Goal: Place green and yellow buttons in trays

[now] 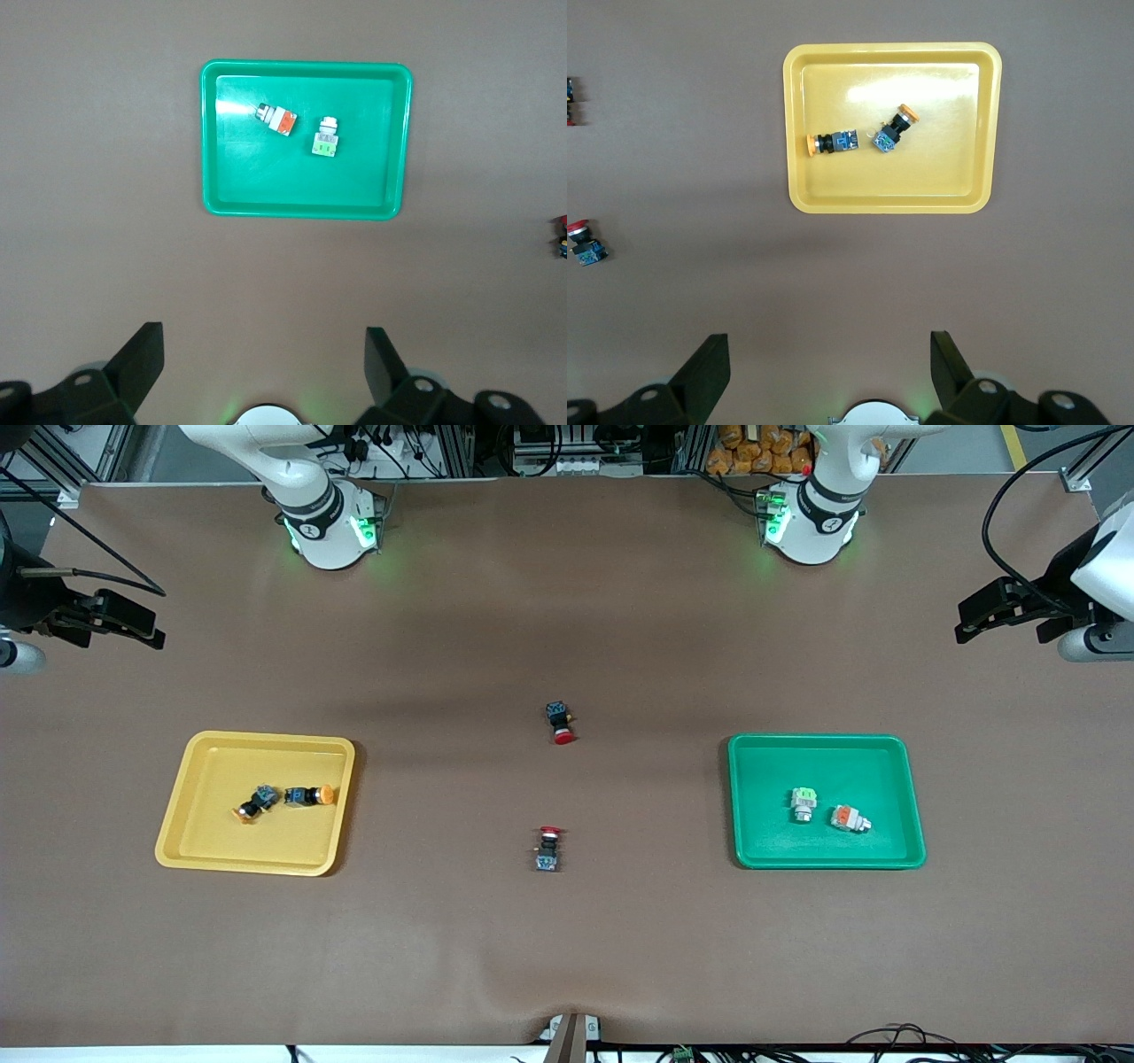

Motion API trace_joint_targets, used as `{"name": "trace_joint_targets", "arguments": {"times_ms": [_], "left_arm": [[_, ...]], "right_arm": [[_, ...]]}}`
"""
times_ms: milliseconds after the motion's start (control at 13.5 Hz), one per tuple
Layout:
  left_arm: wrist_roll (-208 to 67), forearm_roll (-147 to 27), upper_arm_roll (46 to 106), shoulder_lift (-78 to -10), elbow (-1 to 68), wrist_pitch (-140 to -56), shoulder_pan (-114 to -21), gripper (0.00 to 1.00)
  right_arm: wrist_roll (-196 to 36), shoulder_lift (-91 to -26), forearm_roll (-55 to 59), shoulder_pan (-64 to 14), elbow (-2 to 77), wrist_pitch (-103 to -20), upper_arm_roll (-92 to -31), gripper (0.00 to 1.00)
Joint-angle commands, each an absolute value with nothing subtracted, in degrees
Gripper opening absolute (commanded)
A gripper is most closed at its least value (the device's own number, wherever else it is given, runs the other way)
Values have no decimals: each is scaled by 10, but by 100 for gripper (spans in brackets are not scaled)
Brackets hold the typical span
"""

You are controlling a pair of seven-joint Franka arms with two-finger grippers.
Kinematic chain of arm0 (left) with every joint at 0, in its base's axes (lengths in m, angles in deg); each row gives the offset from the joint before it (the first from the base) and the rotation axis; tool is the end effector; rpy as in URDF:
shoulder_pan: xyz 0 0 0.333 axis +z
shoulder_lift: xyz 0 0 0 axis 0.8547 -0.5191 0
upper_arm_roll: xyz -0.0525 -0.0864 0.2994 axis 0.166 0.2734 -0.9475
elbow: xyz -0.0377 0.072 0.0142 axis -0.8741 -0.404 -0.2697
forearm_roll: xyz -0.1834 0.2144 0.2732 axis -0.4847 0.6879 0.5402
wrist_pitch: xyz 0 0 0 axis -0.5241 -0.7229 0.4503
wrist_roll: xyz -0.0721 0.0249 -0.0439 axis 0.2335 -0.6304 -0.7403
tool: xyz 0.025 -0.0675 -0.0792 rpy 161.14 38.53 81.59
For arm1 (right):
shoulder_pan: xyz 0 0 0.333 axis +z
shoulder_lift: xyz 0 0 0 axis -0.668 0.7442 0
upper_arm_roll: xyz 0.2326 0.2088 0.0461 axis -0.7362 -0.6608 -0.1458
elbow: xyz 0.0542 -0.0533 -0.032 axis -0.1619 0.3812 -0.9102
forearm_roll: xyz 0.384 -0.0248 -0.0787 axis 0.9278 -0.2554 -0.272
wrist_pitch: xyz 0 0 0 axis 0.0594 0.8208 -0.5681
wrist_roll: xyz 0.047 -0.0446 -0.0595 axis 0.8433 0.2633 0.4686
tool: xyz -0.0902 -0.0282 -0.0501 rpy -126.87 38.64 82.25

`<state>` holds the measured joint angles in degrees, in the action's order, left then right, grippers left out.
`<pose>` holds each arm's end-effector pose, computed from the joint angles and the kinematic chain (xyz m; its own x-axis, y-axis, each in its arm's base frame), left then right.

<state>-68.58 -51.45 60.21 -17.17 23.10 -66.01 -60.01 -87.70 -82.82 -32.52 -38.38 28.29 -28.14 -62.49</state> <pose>0.5356 -0.0385 0.6370 0.9986 0.0073 -0.0524 0.0074 -1.0000 0.0018 0.5330 -0.0040 0.6252 0.9916 -0.0562 -0.1168 -0.0610 -0.9974 -0.0373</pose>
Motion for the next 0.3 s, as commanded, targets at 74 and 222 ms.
{"name": "trace_joint_targets", "arguments": {"times_ms": [74,222], "left_arm": [[-689,-526,602,-170,229,-658,-597,100],[-689,-526,602,-169,229,-658,-597,100]], "right_arm": [[-871,-836,-315,-390,285,-278,-625,100],[-871,-836,-315,-390,285,-276,-625,100]]}}
